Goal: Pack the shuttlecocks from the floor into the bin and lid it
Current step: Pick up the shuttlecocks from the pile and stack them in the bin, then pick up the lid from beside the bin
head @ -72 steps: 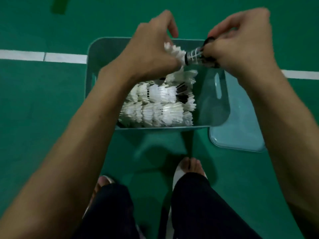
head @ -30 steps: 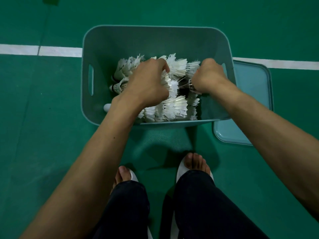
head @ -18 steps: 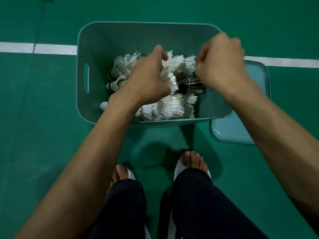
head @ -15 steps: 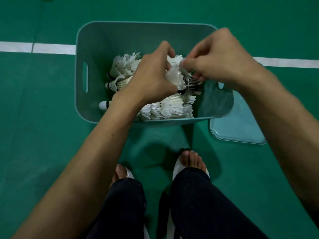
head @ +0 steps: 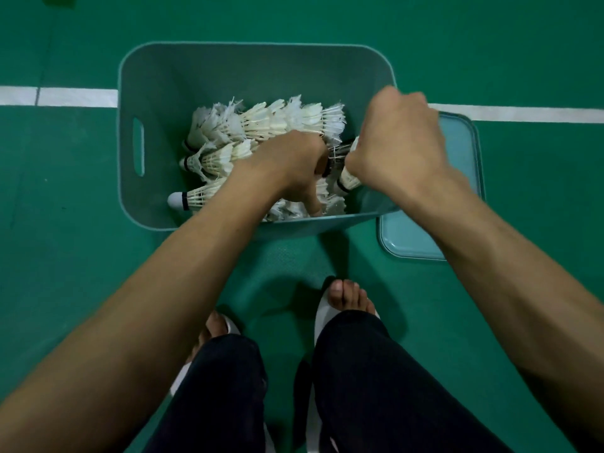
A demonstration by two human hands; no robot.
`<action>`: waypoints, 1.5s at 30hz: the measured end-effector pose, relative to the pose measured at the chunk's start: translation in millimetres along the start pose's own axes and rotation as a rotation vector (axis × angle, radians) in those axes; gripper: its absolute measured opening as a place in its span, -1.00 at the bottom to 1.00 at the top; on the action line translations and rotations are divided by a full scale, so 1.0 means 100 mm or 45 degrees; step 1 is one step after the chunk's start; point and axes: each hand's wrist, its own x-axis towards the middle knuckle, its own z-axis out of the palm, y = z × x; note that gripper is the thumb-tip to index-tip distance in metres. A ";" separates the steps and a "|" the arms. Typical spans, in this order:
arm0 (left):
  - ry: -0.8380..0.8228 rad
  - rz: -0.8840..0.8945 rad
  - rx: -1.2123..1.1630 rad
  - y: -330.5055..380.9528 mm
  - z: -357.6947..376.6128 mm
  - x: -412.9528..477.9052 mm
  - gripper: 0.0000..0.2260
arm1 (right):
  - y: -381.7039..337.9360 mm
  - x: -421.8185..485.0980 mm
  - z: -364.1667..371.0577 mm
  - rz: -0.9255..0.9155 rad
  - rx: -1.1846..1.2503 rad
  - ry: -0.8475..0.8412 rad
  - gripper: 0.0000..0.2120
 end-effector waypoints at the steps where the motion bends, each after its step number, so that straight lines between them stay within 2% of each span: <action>1: -0.005 -0.008 0.016 0.00 0.01 0.02 -0.42 | -0.01 -0.02 0.06 0.013 0.011 -0.045 -0.76; 5: 0.102 -0.047 0.073 0.00 0.01 0.04 -0.48 | 0.06 0.02 0.30 0.171 0.199 -0.132 -0.81; 10: 0.118 -0.089 -0.015 -0.11 0.00 -0.01 -0.60 | 0.10 0.06 0.34 0.249 0.317 -0.146 -0.73; 14: 0.137 -0.068 -0.039 -0.13 -0.05 -0.03 -0.62 | 0.07 0.08 0.35 0.269 0.287 -0.118 -0.92; 20: 0.085 -0.061 -0.040 -0.17 -0.04 -0.03 -0.66 | 0.03 0.13 0.48 0.366 0.566 -0.530 -0.87; 23: 0.109 -0.070 -0.059 -0.16 0.00 -0.02 -0.69 | 0.02 0.19 0.46 0.322 0.449 -0.586 -0.87; 28: 0.126 -0.096 -0.095 -0.16 -0.01 -0.01 -0.66 | -0.02 0.19 0.38 0.054 0.126 -0.426 -0.83; 30: 0.146 -0.099 -0.103 -0.14 -0.07 -0.06 -0.65 | -0.01 0.18 0.29 0.025 0.197 -0.342 -0.86; 32: 0.212 -0.078 -0.106 -0.09 -0.14 -0.13 -0.67 | 0.04 0.14 0.16 0.010 0.324 -0.200 -0.80; 36: 0.531 0.063 -0.077 0.19 -0.30 -0.21 -0.76 | 0.30 -0.06 -0.18 -0.031 0.494 0.168 -0.73; 39: 0.733 0.192 -0.095 0.58 -0.36 -0.25 -0.80 | 0.64 -0.18 -0.28 0.118 0.637 0.451 -0.74; 41: 0.767 0.313 -0.109 0.89 -0.34 -0.30 -0.77 | 0.92 -0.24 -0.25 0.274 0.713 0.605 -0.76; 43: 0.728 0.493 -0.116 1.18 -0.25 -0.32 -0.75 | 1.23 -0.28 -0.15 0.419 0.718 0.636 -0.76; 45: 0.633 0.624 -0.108 1.42 -0.04 -0.30 -0.78 | 1.53 -0.30 0.02 0.551 0.681 0.562 -0.76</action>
